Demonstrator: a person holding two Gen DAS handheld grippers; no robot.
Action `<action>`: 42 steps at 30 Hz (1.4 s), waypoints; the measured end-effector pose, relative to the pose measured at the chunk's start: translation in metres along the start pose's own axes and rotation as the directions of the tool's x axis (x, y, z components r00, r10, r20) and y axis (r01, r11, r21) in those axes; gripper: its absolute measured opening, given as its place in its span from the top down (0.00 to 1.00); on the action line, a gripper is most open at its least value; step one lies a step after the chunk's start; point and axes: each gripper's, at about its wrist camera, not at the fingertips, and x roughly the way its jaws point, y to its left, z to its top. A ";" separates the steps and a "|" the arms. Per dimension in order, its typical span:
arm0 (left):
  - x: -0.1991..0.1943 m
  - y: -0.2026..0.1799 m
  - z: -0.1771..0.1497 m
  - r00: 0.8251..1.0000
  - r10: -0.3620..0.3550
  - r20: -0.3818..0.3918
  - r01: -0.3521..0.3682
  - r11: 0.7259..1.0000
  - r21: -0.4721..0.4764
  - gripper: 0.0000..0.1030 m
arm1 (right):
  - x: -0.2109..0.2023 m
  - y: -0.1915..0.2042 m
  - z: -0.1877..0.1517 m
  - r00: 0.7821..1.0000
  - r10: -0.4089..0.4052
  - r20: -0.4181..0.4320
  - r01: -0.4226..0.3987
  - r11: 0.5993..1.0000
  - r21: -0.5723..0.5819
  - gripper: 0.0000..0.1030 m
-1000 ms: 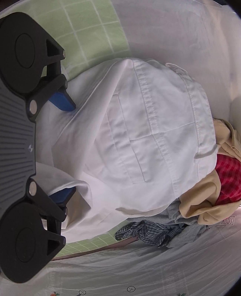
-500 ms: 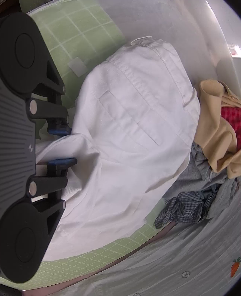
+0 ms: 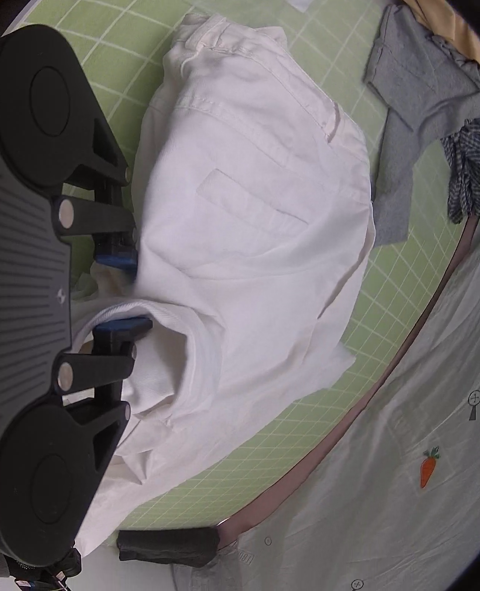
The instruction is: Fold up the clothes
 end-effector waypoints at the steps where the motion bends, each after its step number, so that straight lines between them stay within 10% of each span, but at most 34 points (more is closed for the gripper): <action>1: -0.001 -0.002 -0.001 1.000 -0.011 0.004 0.011 1.000 -0.004 0.65 | 0.006 -0.012 0.008 1.000 -0.024 0.009 0.024 1.000 -0.001 0.96; 8: -0.027 0.014 0.009 0.999 -0.003 0.043 0.005 0.999 -0.047 0.44 | 0.011 -0.026 -0.008 0.998 0.039 -0.055 -0.036 0.998 0.053 0.66; 13: -0.048 0.008 0.004 0.997 0.059 0.050 -0.065 0.989 0.133 0.31 | -0.009 -0.005 -0.044 0.989 0.106 -0.105 -0.098 0.992 0.080 0.53; 27: -0.080 -0.001 -0.009 0.983 0.131 0.131 -0.167 0.933 0.320 0.19 | -0.043 0.050 -0.094 0.938 0.269 -0.220 -0.269 0.963 0.029 0.52; 34: -0.063 -0.001 -0.016 0.992 0.091 0.089 -0.109 0.968 0.226 0.17 | -0.063 0.089 -0.108 0.829 0.463 -0.314 -0.464 0.882 0.078 0.51; 42: -0.099 0.012 -0.019 0.981 -0.046 0.191 0.027 0.995 0.096 0.17 | -0.059 0.077 -0.111 0.836 0.443 -0.324 -0.462 0.886 0.020 0.51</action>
